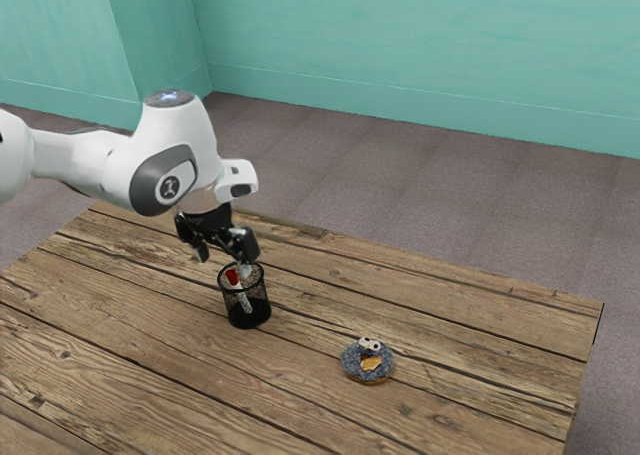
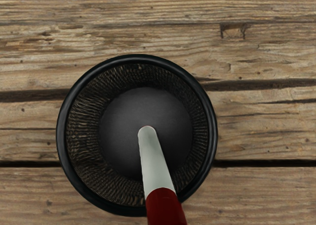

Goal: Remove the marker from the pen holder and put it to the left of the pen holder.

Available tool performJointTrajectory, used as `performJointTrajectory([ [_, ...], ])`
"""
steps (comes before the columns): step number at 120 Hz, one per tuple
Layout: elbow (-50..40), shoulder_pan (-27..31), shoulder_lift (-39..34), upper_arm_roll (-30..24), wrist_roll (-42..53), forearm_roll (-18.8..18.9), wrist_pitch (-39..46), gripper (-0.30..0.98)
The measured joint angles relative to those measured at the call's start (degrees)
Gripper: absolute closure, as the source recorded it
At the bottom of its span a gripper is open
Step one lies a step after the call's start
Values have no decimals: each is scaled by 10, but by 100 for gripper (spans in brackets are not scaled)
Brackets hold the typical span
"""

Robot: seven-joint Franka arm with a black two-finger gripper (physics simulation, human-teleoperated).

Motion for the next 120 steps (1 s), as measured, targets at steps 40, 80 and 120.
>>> performJointTrajectory([
  [40,-36,1,7,-2,0,-9,80,3],
  [80,-46,2,7,-2,10,-17,96,45],
  [120,-25,-3,-16,6,11,-11,72,74],
])
